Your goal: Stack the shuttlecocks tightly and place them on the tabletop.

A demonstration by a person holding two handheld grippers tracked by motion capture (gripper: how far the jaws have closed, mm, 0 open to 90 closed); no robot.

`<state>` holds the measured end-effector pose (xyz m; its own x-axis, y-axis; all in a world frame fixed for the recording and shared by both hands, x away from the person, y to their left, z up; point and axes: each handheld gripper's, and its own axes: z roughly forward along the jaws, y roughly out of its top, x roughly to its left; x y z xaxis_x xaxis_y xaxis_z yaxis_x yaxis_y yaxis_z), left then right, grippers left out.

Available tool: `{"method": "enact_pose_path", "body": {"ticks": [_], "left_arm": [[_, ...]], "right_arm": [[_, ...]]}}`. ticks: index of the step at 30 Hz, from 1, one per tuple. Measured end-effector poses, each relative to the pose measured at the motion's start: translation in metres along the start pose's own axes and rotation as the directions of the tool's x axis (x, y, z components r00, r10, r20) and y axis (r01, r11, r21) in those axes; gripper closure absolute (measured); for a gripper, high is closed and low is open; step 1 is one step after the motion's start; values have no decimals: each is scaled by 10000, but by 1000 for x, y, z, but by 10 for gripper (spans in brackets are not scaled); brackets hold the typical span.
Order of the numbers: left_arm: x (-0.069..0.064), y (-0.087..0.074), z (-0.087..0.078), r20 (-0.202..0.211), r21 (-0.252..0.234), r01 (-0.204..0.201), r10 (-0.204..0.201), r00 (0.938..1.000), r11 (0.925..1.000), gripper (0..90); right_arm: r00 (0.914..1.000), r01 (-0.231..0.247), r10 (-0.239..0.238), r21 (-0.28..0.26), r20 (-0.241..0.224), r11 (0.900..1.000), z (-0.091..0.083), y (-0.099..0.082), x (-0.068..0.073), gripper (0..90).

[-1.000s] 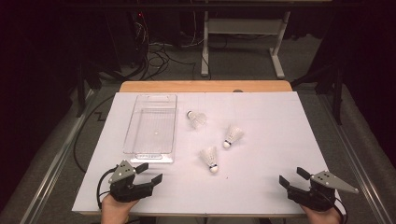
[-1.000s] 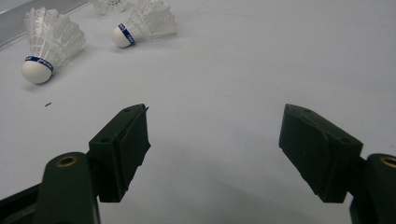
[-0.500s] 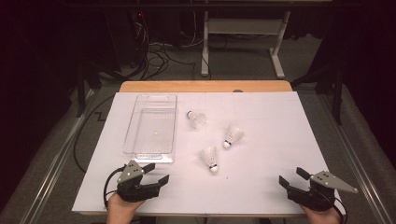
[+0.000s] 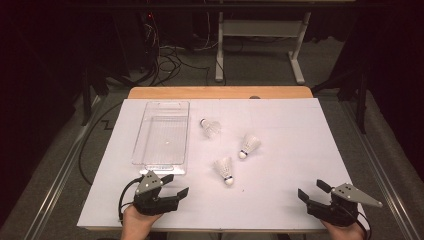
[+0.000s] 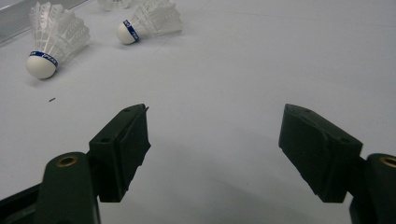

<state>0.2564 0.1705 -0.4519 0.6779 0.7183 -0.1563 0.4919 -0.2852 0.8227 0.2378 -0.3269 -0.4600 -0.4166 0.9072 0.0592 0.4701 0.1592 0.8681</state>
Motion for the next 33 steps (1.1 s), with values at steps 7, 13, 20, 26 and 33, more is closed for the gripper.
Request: {"method": "enact_pose_path", "body": {"ticks": [7,13,20,26,33], "left_arm": [[-4,3,5,67,83,-127,127,9999,9999,304],[-6,4,7,118,55,-153,152,9998,9999,306],[-10,8,10,134,105,-268,266,9996,9996,309],[-14,10,13,186,141,-369,366,9992,9992,307],[-17,15,16,358,385,-367,353,9987,9986,317]], "right_arm": [[10000,12,-12,-48,-13,10000,0,0,0,252],[10000,-9,9,-51,-15,10000,0,0,0,252],[10000,-6,6,-77,-27,10000,-1,0,0,253],[10000,-12,11,-87,-48,10000,-1,0,1,253],[10000,-8,7,-76,-52,10000,0,0,1,253]]}}
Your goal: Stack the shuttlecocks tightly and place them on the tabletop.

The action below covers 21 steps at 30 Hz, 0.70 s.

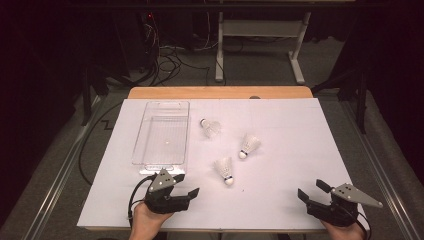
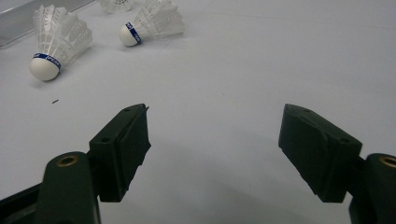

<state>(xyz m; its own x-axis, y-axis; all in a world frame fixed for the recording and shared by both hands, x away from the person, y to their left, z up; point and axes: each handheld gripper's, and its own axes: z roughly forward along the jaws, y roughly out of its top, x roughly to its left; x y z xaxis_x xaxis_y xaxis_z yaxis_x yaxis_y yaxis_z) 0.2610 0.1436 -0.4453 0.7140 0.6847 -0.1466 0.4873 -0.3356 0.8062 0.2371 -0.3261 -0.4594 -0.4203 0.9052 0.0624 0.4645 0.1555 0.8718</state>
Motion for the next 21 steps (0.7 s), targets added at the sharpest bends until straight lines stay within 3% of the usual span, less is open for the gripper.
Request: {"method": "enact_pose_path", "body": {"ticks": [8,21], "left_arm": [[-3,3,6,67,253,-75,73,10000,9997,294],[-8,13,18,56,598,185,-189,9998,9980,185]], "right_arm": [[10000,11,-11,-1,9,10000,0,0,0,253],[10000,-3,4,-39,67,10000,0,0,0,244]]}}
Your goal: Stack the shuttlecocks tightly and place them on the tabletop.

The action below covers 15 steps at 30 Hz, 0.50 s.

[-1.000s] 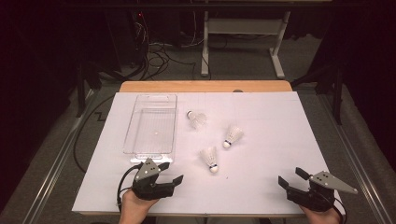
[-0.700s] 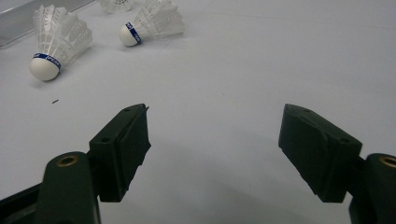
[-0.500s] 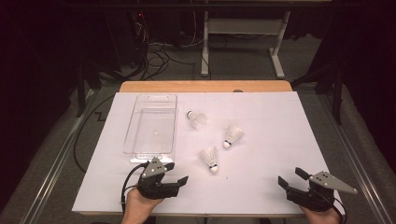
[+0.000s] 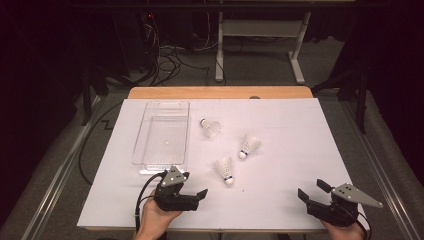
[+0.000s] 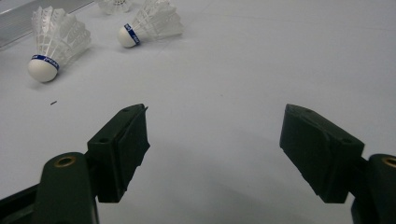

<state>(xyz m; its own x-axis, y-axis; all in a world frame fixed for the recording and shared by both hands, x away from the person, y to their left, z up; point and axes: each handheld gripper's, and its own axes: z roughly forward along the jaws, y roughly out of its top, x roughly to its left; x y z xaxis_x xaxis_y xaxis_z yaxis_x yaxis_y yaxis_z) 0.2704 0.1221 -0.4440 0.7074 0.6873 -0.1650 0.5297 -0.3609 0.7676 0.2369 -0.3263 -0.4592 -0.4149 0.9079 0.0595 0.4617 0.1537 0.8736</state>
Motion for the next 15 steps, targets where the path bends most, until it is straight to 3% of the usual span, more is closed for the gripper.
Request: {"method": "enact_pose_path", "body": {"ticks": [5,15], "left_arm": [[0,5,3,147,22,307,-308,9994,9995,180],[-4,17,13,92,560,-14,9,10000,9984,214]], "right_arm": [[10000,-17,17,-15,13,10000,0,0,0,243],[10000,-22,22,-27,42,10000,-1,0,0,243]]}}
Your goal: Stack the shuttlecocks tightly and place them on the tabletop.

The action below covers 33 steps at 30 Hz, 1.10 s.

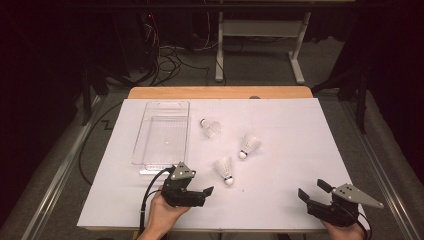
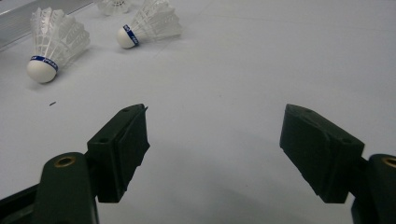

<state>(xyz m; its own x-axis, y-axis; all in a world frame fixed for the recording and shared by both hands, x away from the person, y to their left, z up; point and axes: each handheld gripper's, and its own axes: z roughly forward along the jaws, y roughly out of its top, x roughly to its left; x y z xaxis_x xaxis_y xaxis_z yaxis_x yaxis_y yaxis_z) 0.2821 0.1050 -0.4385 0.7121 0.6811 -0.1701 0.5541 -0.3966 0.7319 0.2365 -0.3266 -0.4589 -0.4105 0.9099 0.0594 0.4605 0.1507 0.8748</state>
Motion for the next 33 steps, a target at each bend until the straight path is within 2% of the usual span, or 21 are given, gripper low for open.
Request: {"method": "enact_pose_path", "body": {"ticks": [5,13,19,33], "left_arm": [[0,7,3,-37,179,-22,23,10000,9998,239],[4,22,4,-201,405,188,-180,9996,9990,260],[10,34,5,-149,504,388,-381,9992,9980,297],[18,63,12,-492,716,427,-392,9980,9965,302]], "right_arm": [[10000,20,-20,5,-21,10000,0,0,0,244],[10000,24,-24,-7,-57,10000,0,0,0,244],[10000,15,-15,2,-89,10000,0,0,0,244],[9999,2,-2,-3,-161,10000,0,0,0,244]]}}
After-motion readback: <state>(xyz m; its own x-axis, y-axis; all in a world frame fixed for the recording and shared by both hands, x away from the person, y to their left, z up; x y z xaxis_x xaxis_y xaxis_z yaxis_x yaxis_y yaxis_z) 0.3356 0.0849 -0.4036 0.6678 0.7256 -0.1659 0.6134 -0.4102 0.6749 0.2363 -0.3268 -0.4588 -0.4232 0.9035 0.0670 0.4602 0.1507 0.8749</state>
